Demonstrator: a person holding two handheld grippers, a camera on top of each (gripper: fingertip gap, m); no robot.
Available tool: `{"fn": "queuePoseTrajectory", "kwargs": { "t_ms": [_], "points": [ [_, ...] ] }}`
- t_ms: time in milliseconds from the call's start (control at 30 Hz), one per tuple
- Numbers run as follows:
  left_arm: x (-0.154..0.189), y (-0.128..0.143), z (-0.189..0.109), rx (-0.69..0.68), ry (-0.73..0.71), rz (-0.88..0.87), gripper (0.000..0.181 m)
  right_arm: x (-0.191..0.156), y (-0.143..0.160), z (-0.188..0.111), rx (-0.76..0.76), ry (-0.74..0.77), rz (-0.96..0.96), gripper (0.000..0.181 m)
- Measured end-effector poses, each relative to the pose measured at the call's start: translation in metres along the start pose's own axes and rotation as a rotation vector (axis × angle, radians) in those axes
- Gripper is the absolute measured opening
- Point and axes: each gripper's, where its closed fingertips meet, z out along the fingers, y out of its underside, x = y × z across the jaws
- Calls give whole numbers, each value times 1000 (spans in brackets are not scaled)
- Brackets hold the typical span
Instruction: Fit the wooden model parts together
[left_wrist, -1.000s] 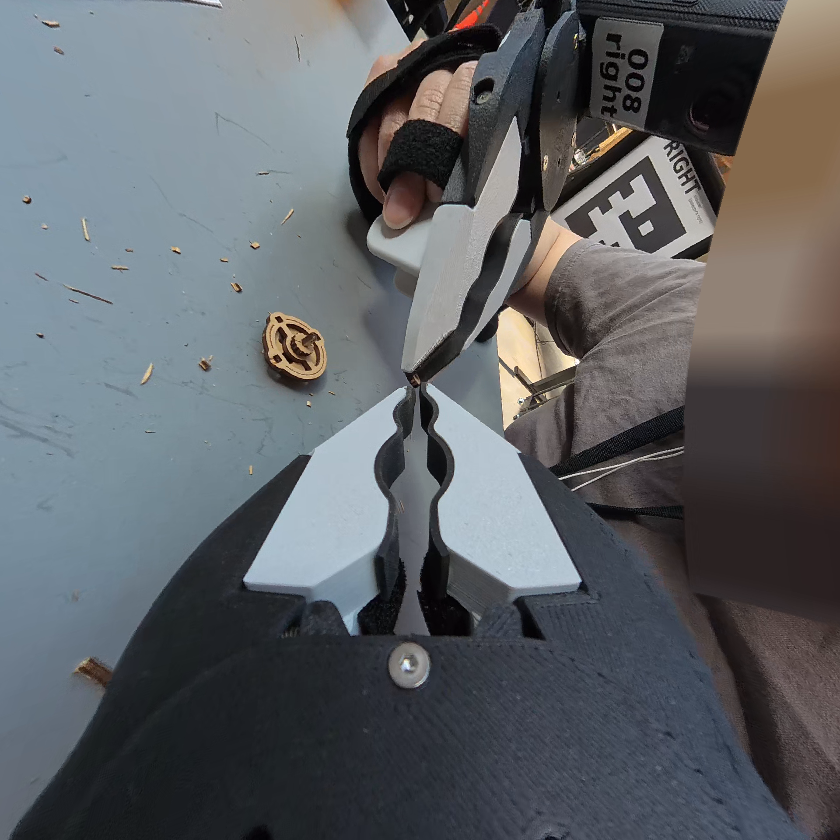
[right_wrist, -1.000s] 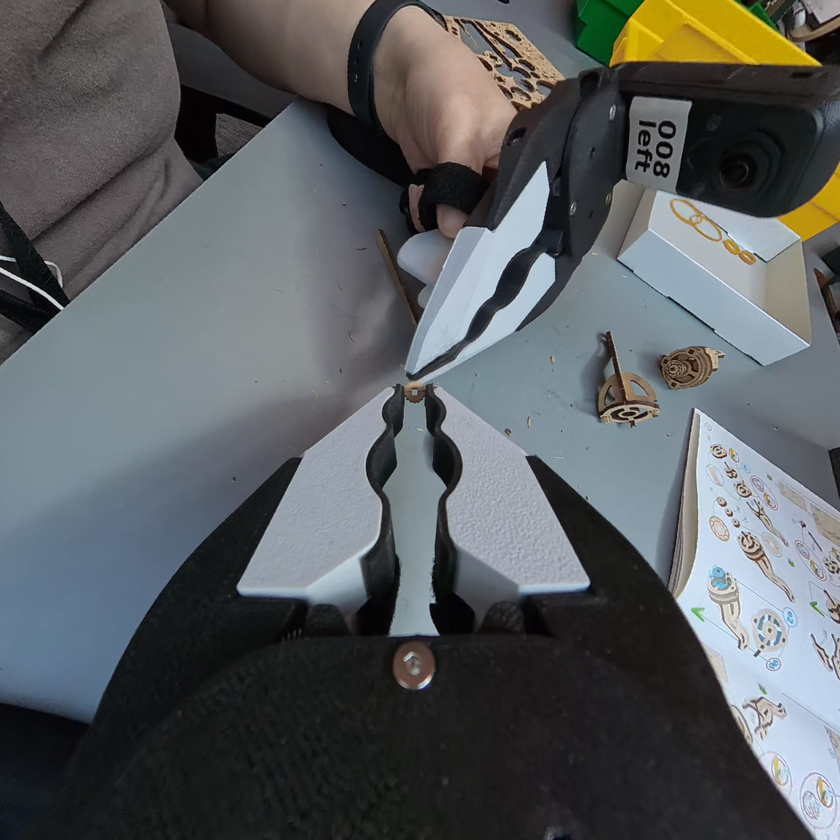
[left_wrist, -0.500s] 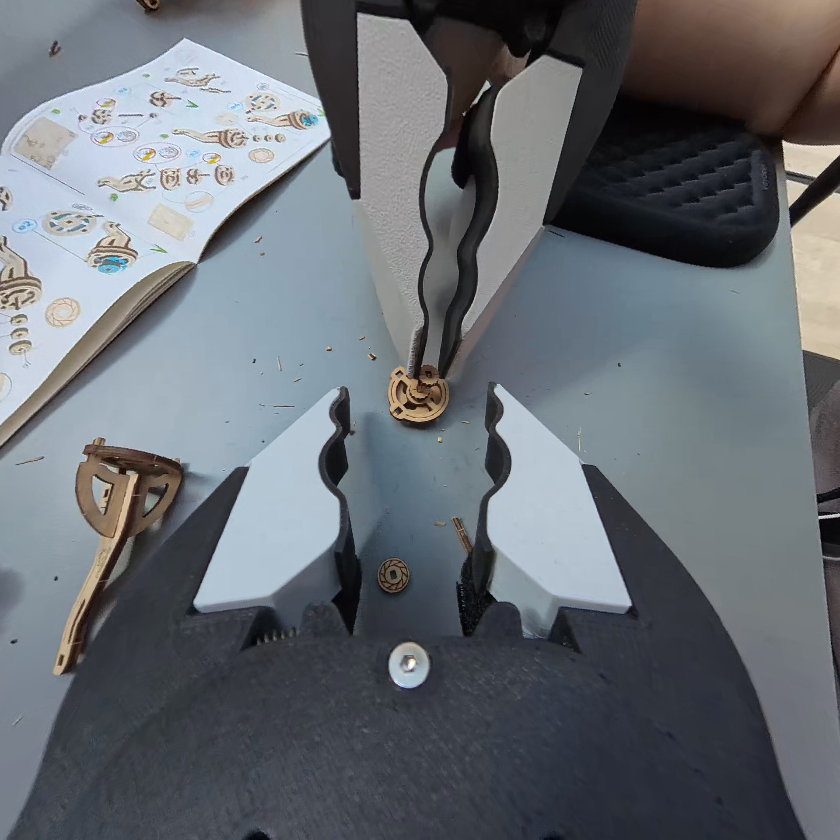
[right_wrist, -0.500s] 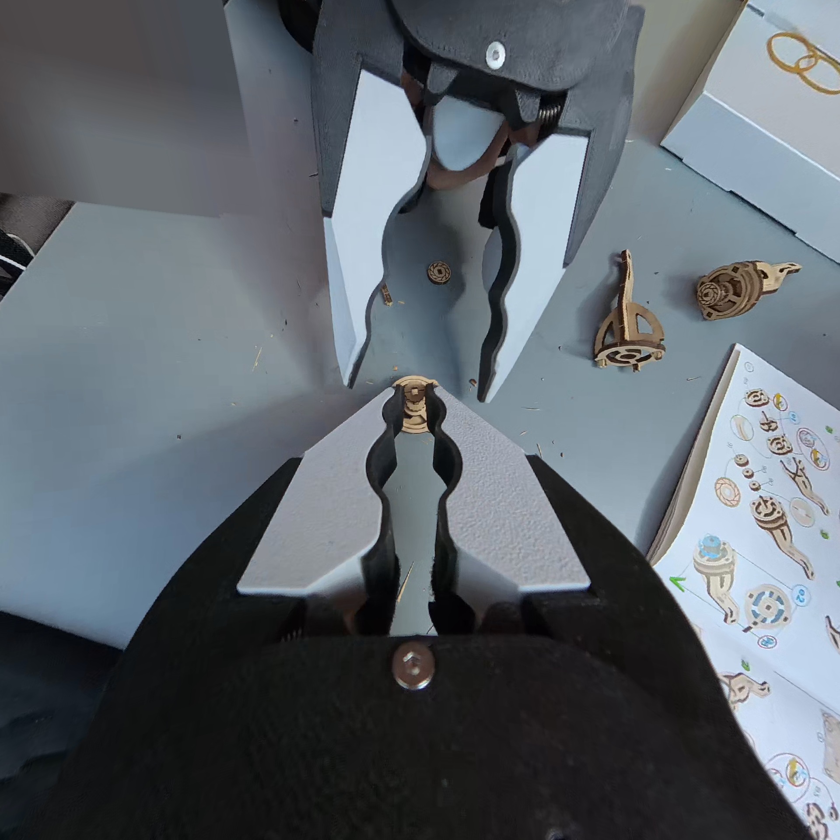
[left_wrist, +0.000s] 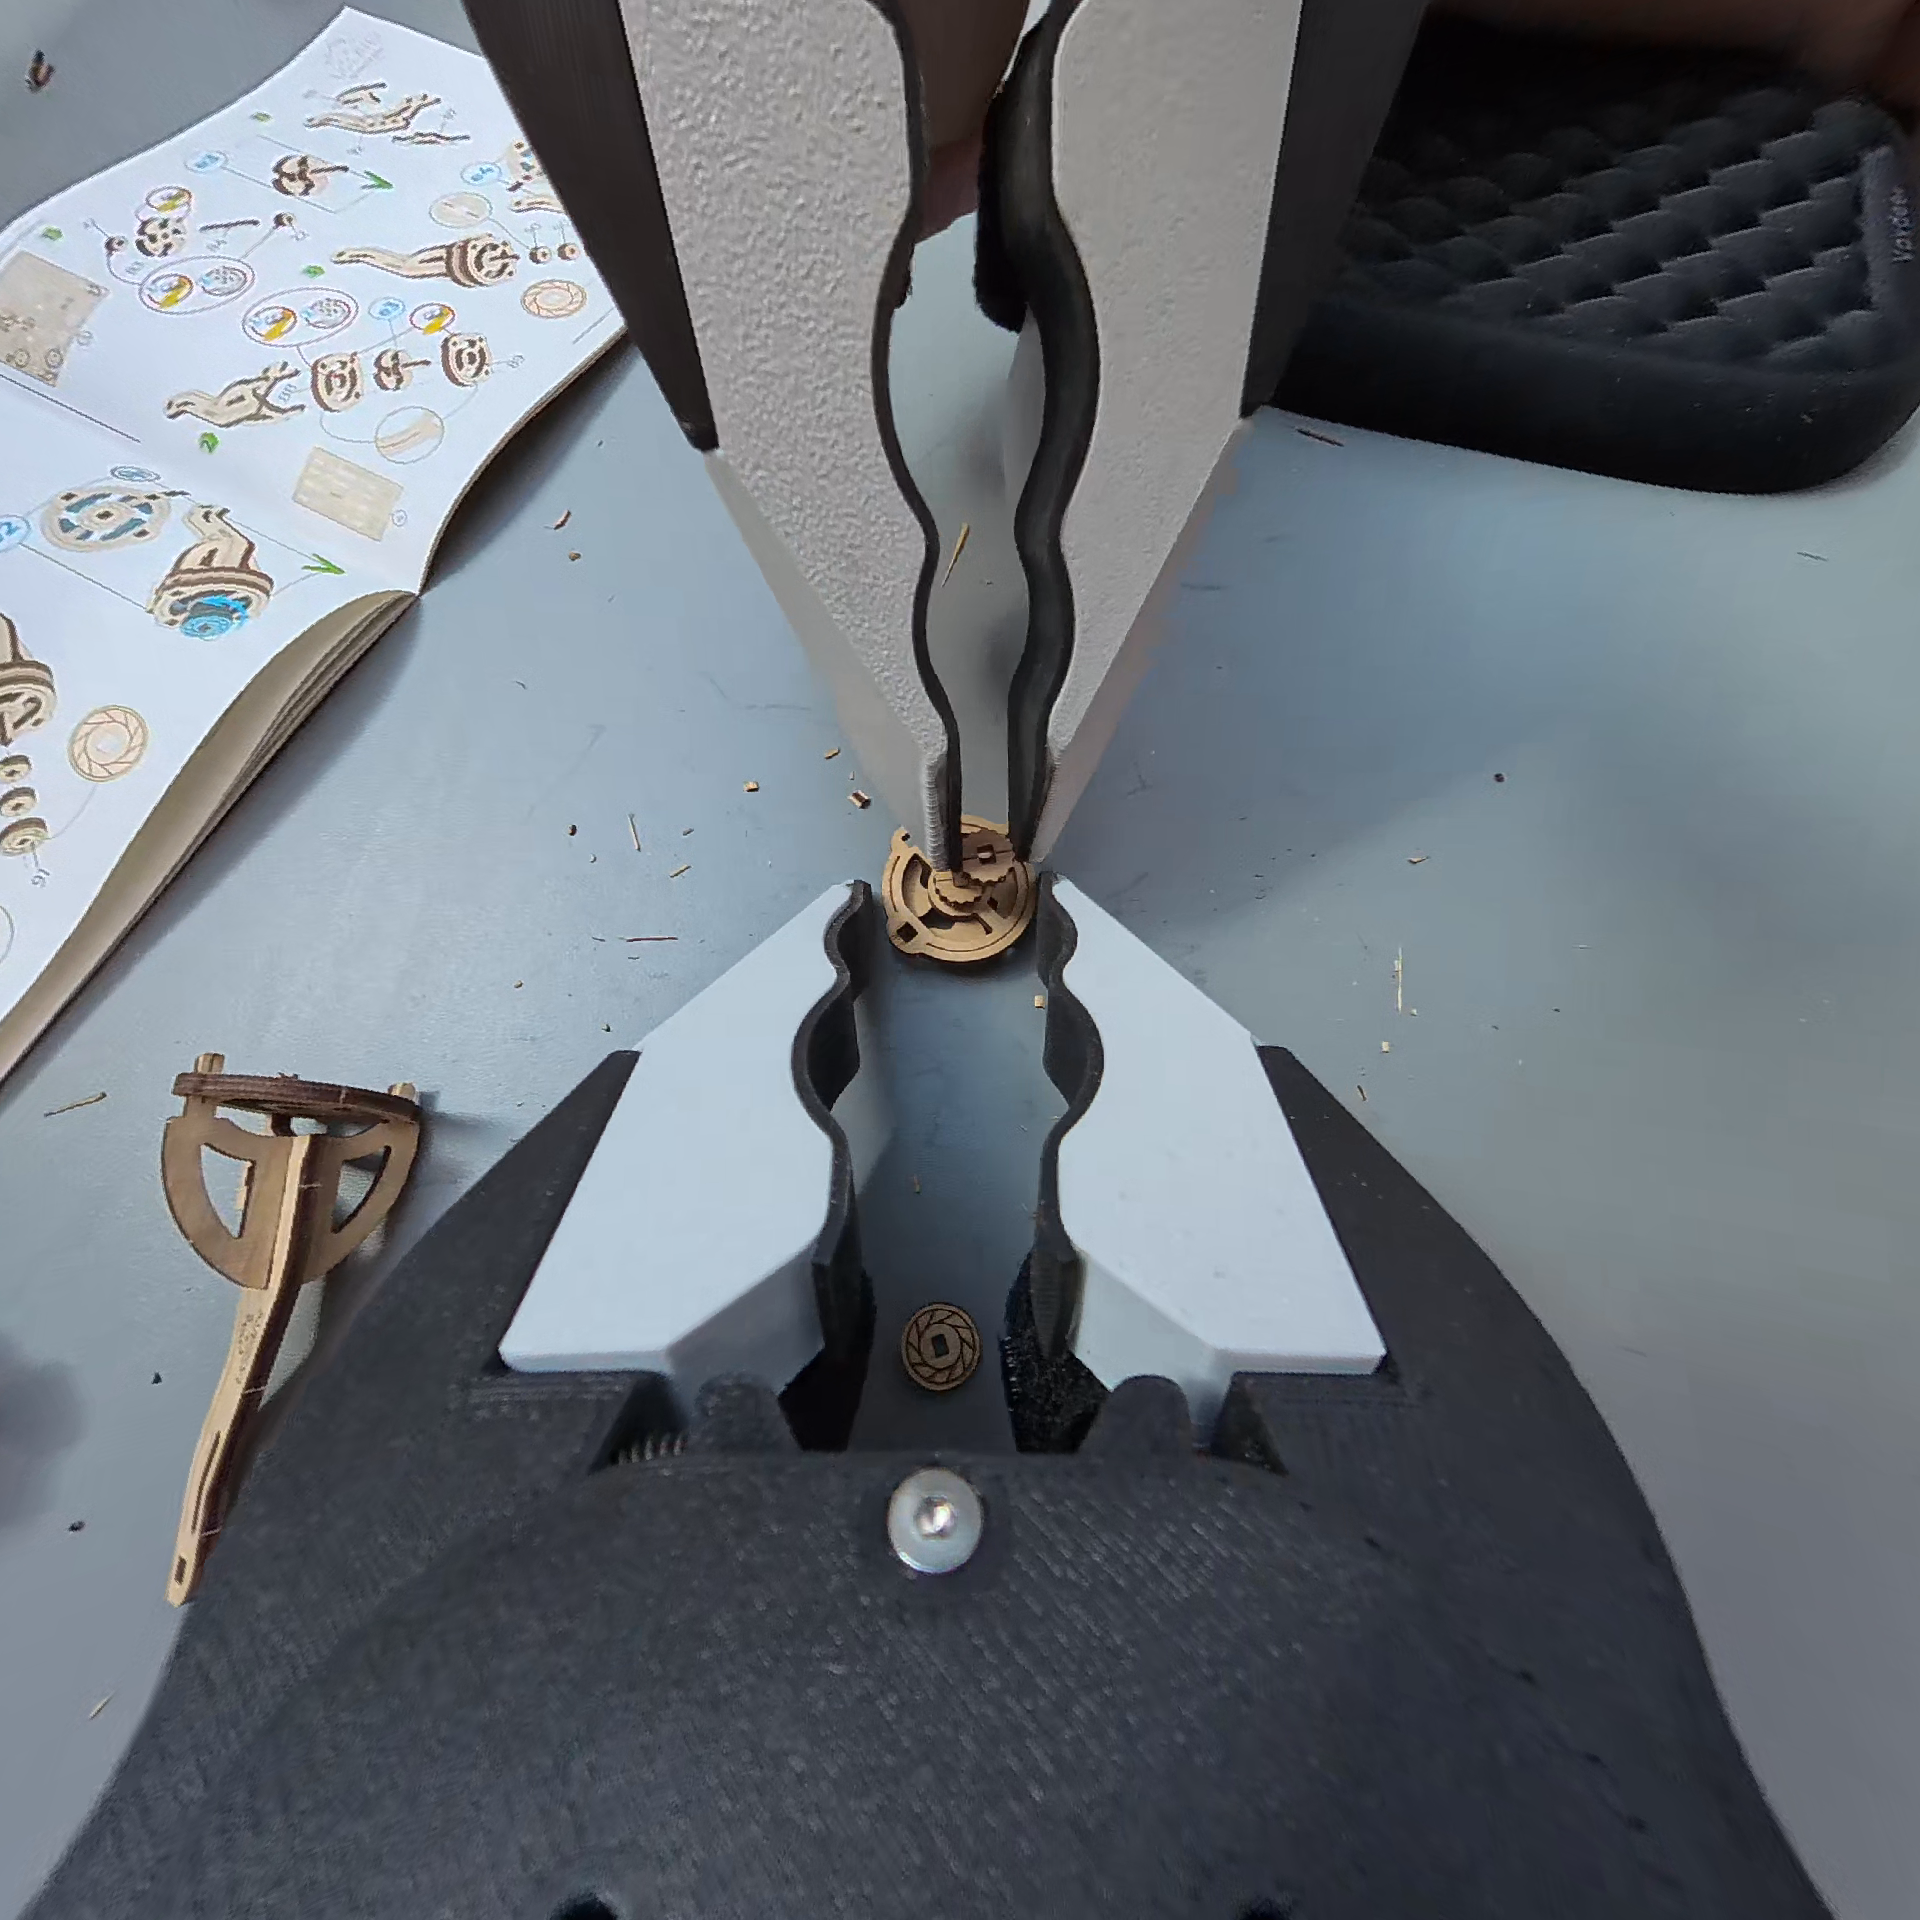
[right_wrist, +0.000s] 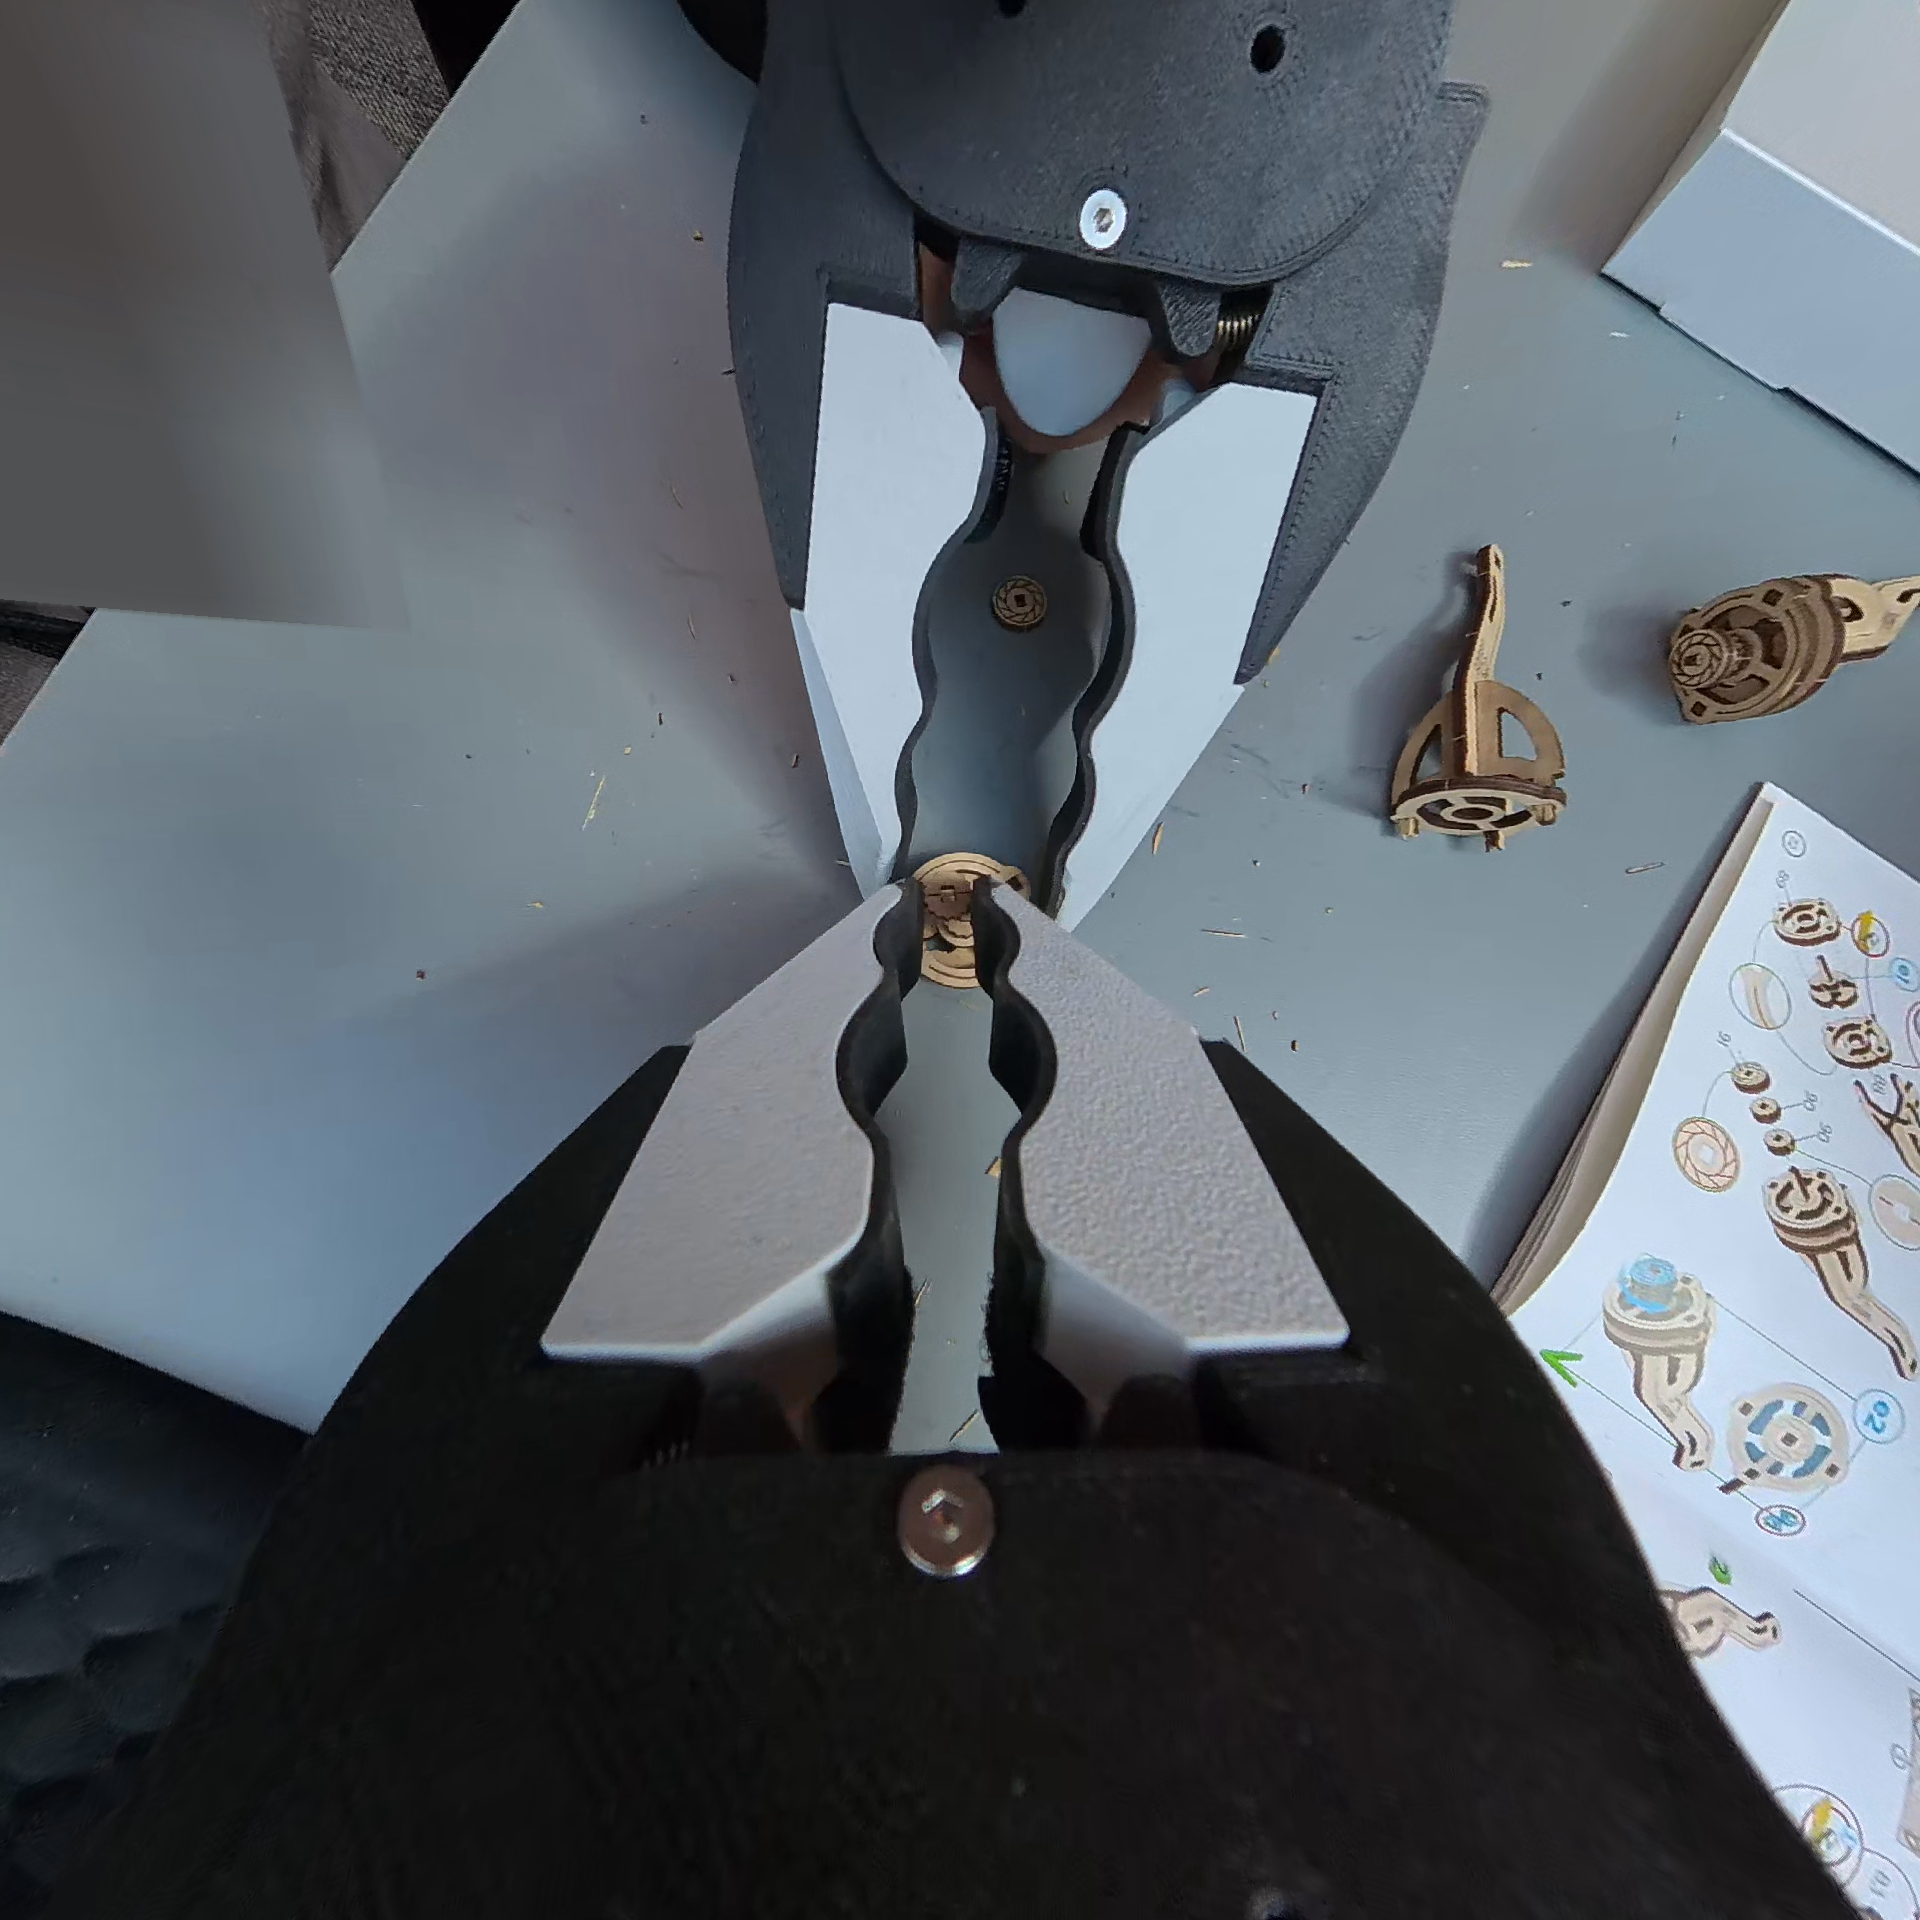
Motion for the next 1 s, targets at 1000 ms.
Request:
{"fn": "queuePoseTrajectory", "kwargs": {
  "t_ms": [1000],
  "points": [
    [1, 0, 0, 0, -1, 14, 27, 4, 8, 7, -60, 10, 86, 8]
  ]
}}
